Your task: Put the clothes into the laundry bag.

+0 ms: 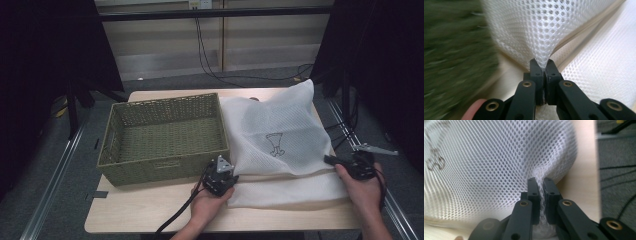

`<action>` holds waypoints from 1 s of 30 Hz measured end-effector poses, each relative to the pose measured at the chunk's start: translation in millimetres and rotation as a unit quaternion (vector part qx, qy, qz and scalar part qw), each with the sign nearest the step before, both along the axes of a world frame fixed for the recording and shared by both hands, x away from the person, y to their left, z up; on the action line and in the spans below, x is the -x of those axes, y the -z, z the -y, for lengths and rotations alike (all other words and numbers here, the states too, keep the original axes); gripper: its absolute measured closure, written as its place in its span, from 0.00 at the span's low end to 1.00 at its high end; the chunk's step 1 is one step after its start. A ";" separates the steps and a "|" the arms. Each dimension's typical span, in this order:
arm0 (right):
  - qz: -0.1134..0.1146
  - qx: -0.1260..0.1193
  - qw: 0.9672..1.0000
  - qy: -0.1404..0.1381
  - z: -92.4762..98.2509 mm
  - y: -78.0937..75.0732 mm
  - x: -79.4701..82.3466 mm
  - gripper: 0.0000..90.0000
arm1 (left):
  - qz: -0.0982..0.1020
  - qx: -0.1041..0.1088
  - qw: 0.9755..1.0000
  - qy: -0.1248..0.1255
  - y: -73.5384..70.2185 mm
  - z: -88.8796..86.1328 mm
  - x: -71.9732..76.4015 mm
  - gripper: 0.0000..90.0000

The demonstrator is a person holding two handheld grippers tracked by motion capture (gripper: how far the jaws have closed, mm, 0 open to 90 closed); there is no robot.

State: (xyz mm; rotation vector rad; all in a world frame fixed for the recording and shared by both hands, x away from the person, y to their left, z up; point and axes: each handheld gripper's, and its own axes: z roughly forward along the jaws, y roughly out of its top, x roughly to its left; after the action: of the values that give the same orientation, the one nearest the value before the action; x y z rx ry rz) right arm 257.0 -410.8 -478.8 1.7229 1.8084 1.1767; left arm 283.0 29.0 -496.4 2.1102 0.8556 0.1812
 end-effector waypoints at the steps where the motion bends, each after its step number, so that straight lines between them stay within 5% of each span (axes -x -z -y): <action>1: 0.011 -0.017 1.000 0.007 6.1 -2.6 1.9 0.97 | -0.013 0.009 1.000 -0.003 1.9 -5.4 -2.0 0.98; 2: 0.012 -0.027 1.000 0.006 9.6 -1.8 2.1 0.98 | -0.024 0.012 1.000 0.000 4.8 -6.6 -3.8 0.98; 4: -0.016 0.007 1.000 0.005 6.7 9.9 -3.4 0.98 | -0.024 0.010 1.000 0.008 5.2 -5.8 -4.2 0.98; 8: -0.040 -0.029 0.999 0.007 16.0 24.0 -7.3 0.98 | -0.042 0.018 0.999 0.026 7.0 -8.2 -9.6 0.98; 11: -0.051 0.019 0.998 0.010 8.8 27.2 -9.2 0.98 | -0.028 -0.005 0.999 0.024 5.6 -3.9 -6.7 0.98; 15: -0.052 0.025 0.998 0.017 7.2 27.6 -10.7 0.98 | -0.027 0.003 0.999 0.023 6.5 -5.4 -6.7 0.98; 18: -0.041 0.020 0.999 0.011 4.5 24.9 -7.2 0.89 | -0.013 0.026 0.999 0.016 5.9 -9.6 -5.2 0.93; 21: -0.006 0.057 0.998 0.013 -0.5 9.9 4.7 0.61 | -0.006 0.061 0.998 0.017 2.6 -19.4 -3.2 0.70; 23: 0.018 0.046 0.999 0.017 0.7 0.9 12.8 0.54 | 0.008 0.065 0.998 0.017 1.0 -25.9 0.1 0.66; 28: 0.050 0.028 0.998 -0.009 -5.0 -6.9 34.4 0.60 | -0.015 0.065 0.997 0.037 1.9 -33.5 10.1 0.63; 30: 0.036 0.033 0.999 -0.021 -7.0 -3.0 41.7 0.61 | -0.017 0.054 0.997 0.054 3.0 -29.4 16.1 0.60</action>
State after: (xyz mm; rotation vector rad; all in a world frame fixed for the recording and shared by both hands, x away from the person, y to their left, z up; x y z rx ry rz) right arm 215.4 -403.8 -475.8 1.5928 1.8274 1.1665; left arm 266.9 58.4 -499.4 2.0570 0.7526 0.0410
